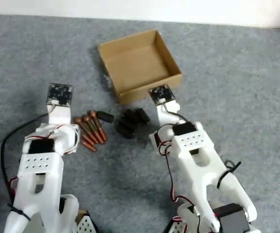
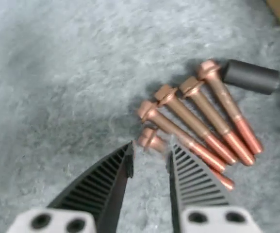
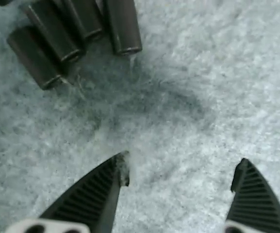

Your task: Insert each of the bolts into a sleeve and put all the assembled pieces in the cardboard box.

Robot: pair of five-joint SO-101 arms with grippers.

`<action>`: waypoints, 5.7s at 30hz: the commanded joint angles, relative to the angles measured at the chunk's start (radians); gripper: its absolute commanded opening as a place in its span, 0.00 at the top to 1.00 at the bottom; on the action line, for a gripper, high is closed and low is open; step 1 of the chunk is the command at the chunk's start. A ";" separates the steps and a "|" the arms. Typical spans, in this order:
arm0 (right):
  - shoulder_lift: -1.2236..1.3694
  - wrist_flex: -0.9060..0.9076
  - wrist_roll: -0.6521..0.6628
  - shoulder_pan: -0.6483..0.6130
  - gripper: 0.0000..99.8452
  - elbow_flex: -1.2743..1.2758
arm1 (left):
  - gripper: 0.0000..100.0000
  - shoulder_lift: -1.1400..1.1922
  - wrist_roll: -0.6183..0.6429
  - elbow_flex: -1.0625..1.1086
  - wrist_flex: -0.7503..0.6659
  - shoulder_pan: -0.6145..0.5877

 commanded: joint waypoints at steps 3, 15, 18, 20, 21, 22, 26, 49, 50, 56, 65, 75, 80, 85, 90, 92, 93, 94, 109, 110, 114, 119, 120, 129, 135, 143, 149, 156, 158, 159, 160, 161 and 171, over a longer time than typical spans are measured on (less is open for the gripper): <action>0.013 -0.053 0.054 -0.059 0.68 -0.119 | 0.88 -0.007 0.029 -0.004 -0.025 -0.019; 0.243 -0.051 0.078 -0.142 0.68 -0.308 | 0.88 -0.007 0.031 -0.008 -0.025 -0.021; 0.294 -0.085 0.083 -0.147 0.68 -0.335 | 0.88 -0.007 0.031 -0.010 -0.025 -0.021; 0.326 -0.133 0.083 -0.157 0.68 -0.348 | 0.88 -0.007 0.031 -0.010 -0.025 -0.021; 0.343 -0.159 0.083 -0.160 0.68 -0.348 | 0.88 -0.007 0.029 -0.008 -0.025 -0.024; 0.358 -0.179 0.083 -0.160 0.68 -0.348 | 0.88 -0.007 0.029 -0.007 -0.025 -0.035; 0.435 -0.246 0.084 -0.156 0.68 -0.354 | 0.88 -0.007 0.031 -0.010 -0.025 -0.058; 0.641 -0.252 0.155 -0.122 0.78 -0.443 | 0.88 -0.007 0.031 -0.005 -0.025 -0.062; 0.641 -0.252 0.155 -0.122 0.85 -0.443 | 0.88 -0.007 0.031 -0.005 -0.025 -0.062; 0.638 -0.252 0.153 -0.120 0.99 -0.441 | 0.88 -0.007 0.031 -0.004 -0.025 -0.062; 0.619 -0.124 0.153 -0.096 0.99 -0.449 | 0.88 -0.007 0.031 -0.008 -0.026 -0.056; 0.248 0.077 0.153 -0.091 0.99 -0.289 | 0.88 0.001 0.031 0.015 -0.066 -0.056; 0.191 0.024 0.157 -0.008 0.99 -0.116 | 0.88 -0.005 0.031 0.013 -0.066 -0.056; 0.191 -0.053 0.155 0.036 0.99 -0.025 | 0.88 -0.005 0.031 0.015 -0.063 -0.056; 0.191 0.005 0.160 0.038 0.80 -0.019 | 0.88 -0.005 0.031 0.016 -0.064 -0.056; 0.191 0.005 0.160 0.038 0.73 -0.016 | 0.88 -0.005 0.031 0.016 -0.064 -0.056; 0.191 0.005 0.160 0.038 0.73 -0.019 | 0.88 -0.005 0.031 0.016 -0.064 -0.056; 0.191 0.005 0.158 0.038 0.74 -0.019 | 0.88 -0.005 0.031 0.016 -0.064 -0.056; 0.193 -0.102 0.044 0.031 0.74 -0.022 | 0.88 -0.005 0.031 0.016 -0.066 -0.056; 0.193 -0.117 0.032 0.031 0.74 -0.021 | 0.88 -0.005 0.031 0.016 -0.066 -0.056; 0.193 -0.150 0.020 0.015 0.74 -0.021 | 0.88 -0.005 0.031 0.016 -0.066 -0.056; 0.193 -0.148 0.020 -0.028 0.74 -0.021 | 0.88 -0.005 0.029 0.016 -0.066 -0.056; 0.193 -0.150 0.020 -0.027 0.74 -0.021 | 0.88 -0.005 0.029 0.016 -0.066 -0.056; 0.193 -0.150 0.026 -0.058 0.78 -0.015 | 0.88 -0.005 0.029 0.016 -0.066 -0.058; 0.194 -0.163 0.025 -0.054 0.93 -0.005 | 0.88 -0.007 0.029 0.016 -0.066 -0.061; 0.191 -0.197 0.025 -0.022 1.00 0.056 | 0.88 -0.007 0.029 0.016 -0.063 -0.062; 0.099 -0.166 0.028 0.012 1.00 0.065 | 0.88 0.001 0.029 0.012 -0.066 -0.054; -0.182 -0.216 0.028 0.016 1.00 0.249 | 0.85 0.107 0.034 -0.028 -0.161 -0.036; -0.240 -0.220 0.028 0.016 1.00 0.286 | 0.79 0.226 0.034 -0.091 -0.161 0.002; -0.260 -0.220 0.028 0.016 1.00 0.297 | 0.76 0.295 0.034 -0.127 -0.161 0.033; -0.272 -0.220 0.028 0.016 1.00 0.305 | 0.73 0.358 0.035 -0.162 -0.158 0.065; -0.277 -0.220 0.028 0.016 1.00 0.309 | 0.72 0.420 0.049 -0.196 -0.141 0.091; -0.277 -0.259 0.051 0.016 1.00 0.318 | 0.71 0.524 0.580 -0.387 -0.021 0.157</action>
